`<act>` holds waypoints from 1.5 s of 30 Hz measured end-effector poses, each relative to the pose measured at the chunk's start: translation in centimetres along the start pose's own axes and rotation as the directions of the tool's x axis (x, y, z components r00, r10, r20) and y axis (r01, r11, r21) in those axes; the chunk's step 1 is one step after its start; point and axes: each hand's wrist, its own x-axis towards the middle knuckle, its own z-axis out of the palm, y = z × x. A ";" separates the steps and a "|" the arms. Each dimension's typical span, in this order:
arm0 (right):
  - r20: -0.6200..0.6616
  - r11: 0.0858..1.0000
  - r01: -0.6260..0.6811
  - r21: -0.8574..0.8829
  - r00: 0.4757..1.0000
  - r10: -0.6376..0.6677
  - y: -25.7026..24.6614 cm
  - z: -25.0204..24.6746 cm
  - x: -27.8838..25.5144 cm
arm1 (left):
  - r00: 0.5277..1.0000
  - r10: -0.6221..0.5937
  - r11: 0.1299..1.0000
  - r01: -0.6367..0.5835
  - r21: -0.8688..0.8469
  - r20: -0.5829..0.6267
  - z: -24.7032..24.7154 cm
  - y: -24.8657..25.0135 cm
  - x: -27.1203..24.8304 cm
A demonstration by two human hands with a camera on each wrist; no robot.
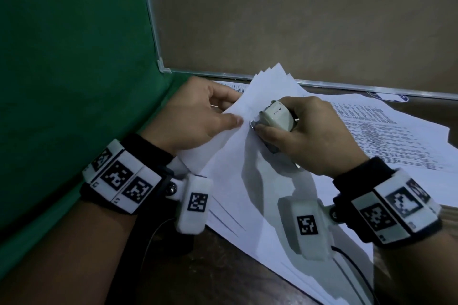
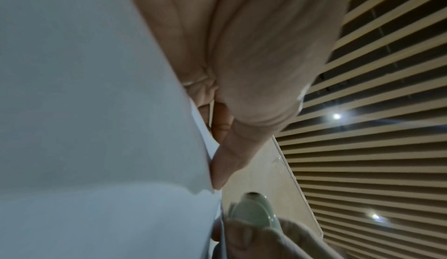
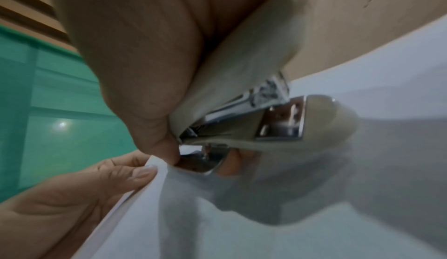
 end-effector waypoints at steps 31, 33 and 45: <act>0.008 0.999 -0.020 -0.036 1.000 0.021 -0.4 0.6 -0.2 | 0.999 -0.032 0.999 0.032 -0.025 -0.014 1.4 0.3 -0.7; 0.006 0.999 -0.008 -0.037 1.000 0.008 -0.4 0.7 -0.2 | 0.999 -0.037 0.999 0.036 -0.017 -0.009 1.3 0.2 -0.6; -0.002 0.989 0.091 -0.118 0.996 -0.091 -0.2 0.8 -0.3 | 0.999 -0.031 0.999 0.029 0.044 0.043 0.9 0.1 -0.5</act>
